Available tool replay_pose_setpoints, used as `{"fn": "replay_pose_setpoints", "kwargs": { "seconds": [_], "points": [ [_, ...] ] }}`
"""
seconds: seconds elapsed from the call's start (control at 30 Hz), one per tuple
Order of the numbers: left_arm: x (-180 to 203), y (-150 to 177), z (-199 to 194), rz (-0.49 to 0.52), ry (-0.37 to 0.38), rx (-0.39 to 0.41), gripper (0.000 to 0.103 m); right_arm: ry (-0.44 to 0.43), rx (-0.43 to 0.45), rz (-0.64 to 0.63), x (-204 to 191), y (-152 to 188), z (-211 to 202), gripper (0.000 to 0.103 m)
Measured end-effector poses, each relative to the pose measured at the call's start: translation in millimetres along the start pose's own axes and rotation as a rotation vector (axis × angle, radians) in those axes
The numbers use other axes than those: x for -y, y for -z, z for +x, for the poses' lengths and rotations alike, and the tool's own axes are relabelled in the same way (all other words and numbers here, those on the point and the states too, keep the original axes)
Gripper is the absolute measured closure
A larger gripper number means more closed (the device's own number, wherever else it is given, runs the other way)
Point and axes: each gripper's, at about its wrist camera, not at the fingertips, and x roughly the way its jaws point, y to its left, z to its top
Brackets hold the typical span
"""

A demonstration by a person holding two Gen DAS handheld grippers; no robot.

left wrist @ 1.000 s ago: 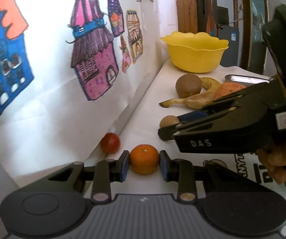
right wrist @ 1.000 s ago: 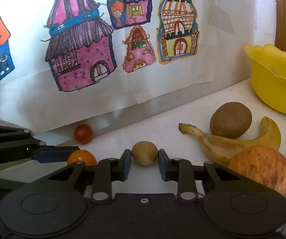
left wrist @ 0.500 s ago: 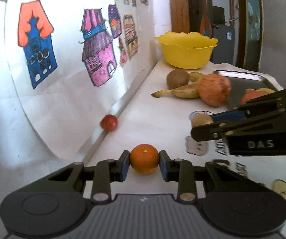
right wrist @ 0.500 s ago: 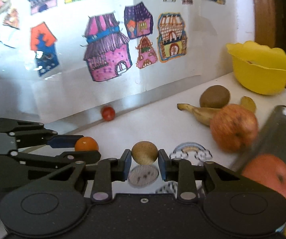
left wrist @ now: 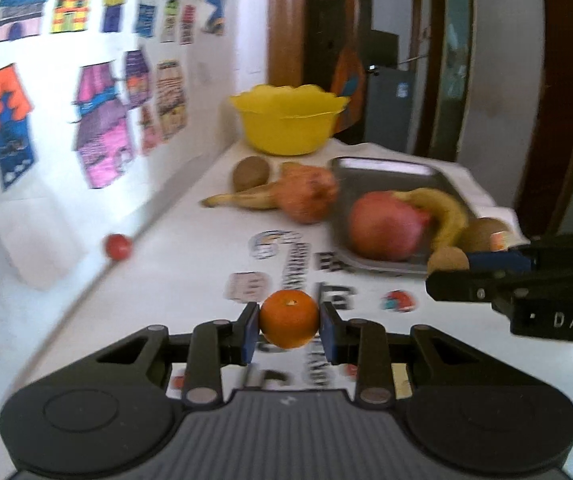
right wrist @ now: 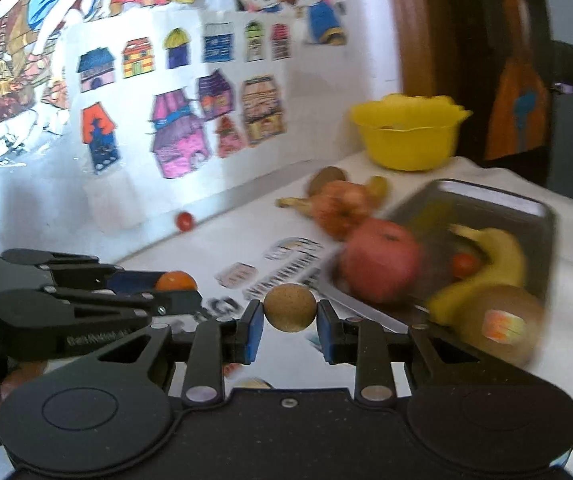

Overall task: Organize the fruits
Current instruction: 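Carry the tangerine and small tan fruit over the metal tray with both grippers, then lower both fruits into the tray and open both grippers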

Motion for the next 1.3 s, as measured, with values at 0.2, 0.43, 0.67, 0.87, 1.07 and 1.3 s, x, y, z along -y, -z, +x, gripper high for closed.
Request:
{"fn": "replay_pose_setpoints", "kwargs": {
  "seconds": [0.2,0.43,0.67,0.87,1.07,1.3],
  "points": [
    [35,-4,6,0.032,0.057,0.001,0.068,0.093,0.035,0.019,30,18,-31,0.072],
    [63,-19,16,0.070,0.078,0.018,0.068,0.119,0.072,0.060,54,24,-40,0.072],
    [86,-38,38,0.104,0.102,0.042,0.068,0.173,0.135,0.091,88,17,-41,0.072],
    [104,-43,58,0.113,0.126,0.037,0.068,0.209,0.142,0.092,120,6,-28,0.072],
    [114,-55,73,0.121,0.137,0.053,0.068,0.219,0.132,0.094,143,2,-9,0.072],
    [127,-70,99,0.128,0.141,0.059,0.068,0.216,0.114,0.104,159,4,12,0.072]
  ]
}}
